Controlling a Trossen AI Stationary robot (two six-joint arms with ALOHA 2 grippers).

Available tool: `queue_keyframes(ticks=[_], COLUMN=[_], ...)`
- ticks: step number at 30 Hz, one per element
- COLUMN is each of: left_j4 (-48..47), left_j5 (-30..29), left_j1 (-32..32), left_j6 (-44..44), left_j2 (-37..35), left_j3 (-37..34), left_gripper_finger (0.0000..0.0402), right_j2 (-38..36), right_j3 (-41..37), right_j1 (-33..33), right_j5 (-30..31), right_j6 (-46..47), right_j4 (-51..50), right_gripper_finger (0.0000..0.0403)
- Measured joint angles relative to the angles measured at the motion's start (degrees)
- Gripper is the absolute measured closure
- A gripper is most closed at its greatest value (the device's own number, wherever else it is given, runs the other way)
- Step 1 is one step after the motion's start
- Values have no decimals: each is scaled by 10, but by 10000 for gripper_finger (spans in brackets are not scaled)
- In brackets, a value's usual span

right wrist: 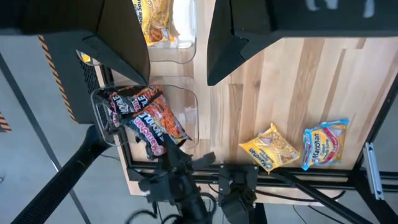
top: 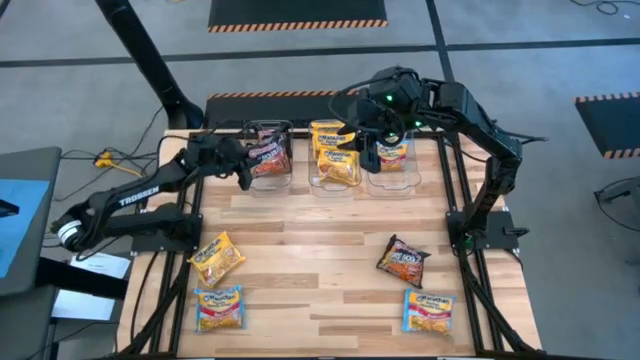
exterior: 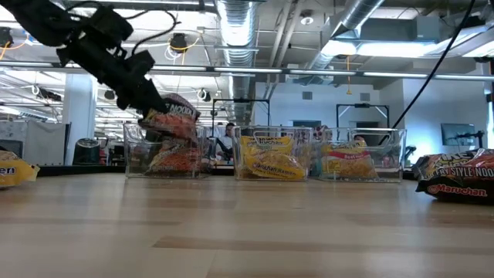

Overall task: Sort Maruchan noodles
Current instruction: Put the black noodle pack into the left transparent bin

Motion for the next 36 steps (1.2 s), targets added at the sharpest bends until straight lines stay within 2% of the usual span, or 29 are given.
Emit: queue_keyframes(ticks=[5,17,27,32,36], left_j4=[33,101,109,115,115], left_j5=[51,100,94,53,44], left_j1=[25,47,48,47,48], left_j6=[0,12,24,28,44], left_j2=[50,145,194,200,200], left_j3=[0,0,1,1,1], left_gripper_finger=[349,349,349,349,340], right_j2=[0,4,4,4,4], right_j3=[0,0,0,0,0], right_j1=[0,1,1,1,1], right_j5=[0,0,0,0,0], right_j6=[2,4,4,4,4], right_j4=[1,1,1,1,1], right_gripper_finger=[219,219,219,219,219])
